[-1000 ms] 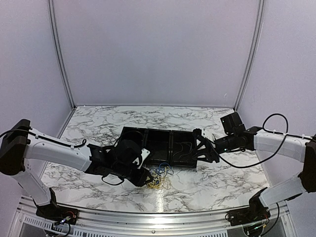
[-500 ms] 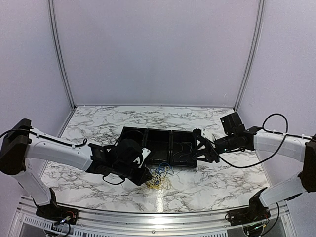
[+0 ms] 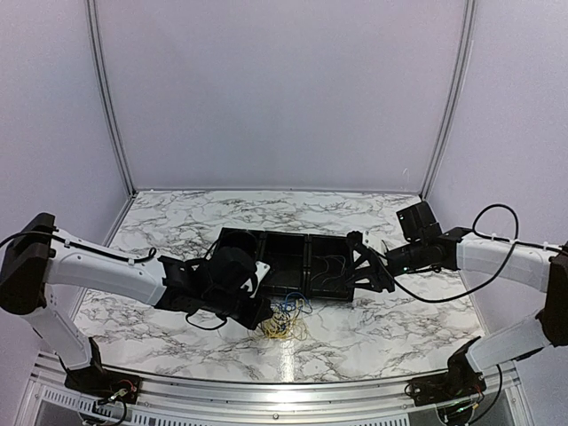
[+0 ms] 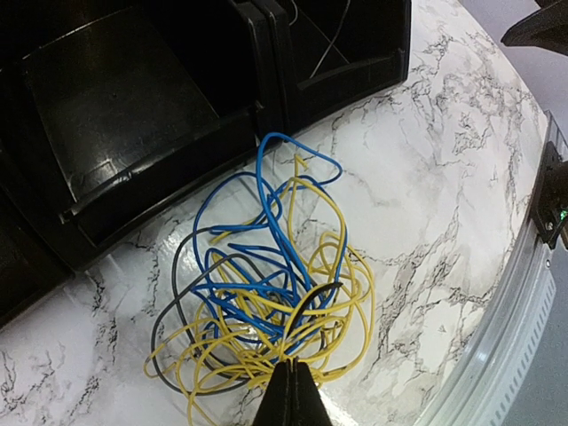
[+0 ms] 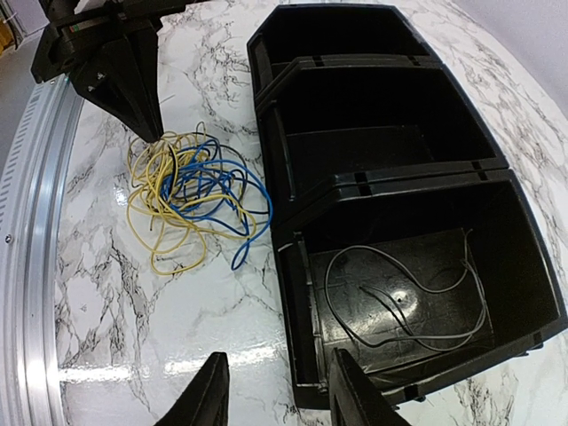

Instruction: Untangle the cables

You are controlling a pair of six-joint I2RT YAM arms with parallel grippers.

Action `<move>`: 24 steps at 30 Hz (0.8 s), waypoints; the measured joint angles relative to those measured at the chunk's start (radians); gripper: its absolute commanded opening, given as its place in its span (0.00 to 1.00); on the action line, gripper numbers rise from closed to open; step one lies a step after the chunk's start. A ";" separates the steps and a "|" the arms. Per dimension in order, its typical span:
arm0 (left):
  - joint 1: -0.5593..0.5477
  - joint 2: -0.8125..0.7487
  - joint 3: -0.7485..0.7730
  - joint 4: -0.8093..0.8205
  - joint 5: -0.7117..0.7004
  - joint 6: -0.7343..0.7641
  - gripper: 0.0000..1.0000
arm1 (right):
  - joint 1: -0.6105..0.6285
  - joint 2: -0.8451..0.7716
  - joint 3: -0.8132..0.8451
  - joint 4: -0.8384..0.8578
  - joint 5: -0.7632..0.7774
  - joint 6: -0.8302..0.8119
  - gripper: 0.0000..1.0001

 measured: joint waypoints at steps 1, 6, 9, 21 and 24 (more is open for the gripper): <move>0.000 0.000 0.001 0.002 -0.001 -0.001 0.00 | 0.000 -0.002 0.000 0.000 0.000 0.000 0.39; 0.000 -0.008 0.001 0.001 -0.027 -0.001 0.00 | 0.000 -0.006 0.000 0.000 -0.001 0.000 0.38; 0.000 -0.055 0.000 -0.001 -0.036 0.000 0.04 | 0.000 -0.006 0.000 -0.001 -0.016 0.003 0.38; 0.012 -0.032 0.030 -0.010 -0.023 -0.091 0.35 | 0.003 0.016 0.022 -0.007 -0.085 0.011 0.39; 0.016 0.029 0.032 -0.019 0.007 -0.136 0.32 | 0.003 0.015 0.020 -0.006 -0.088 0.011 0.39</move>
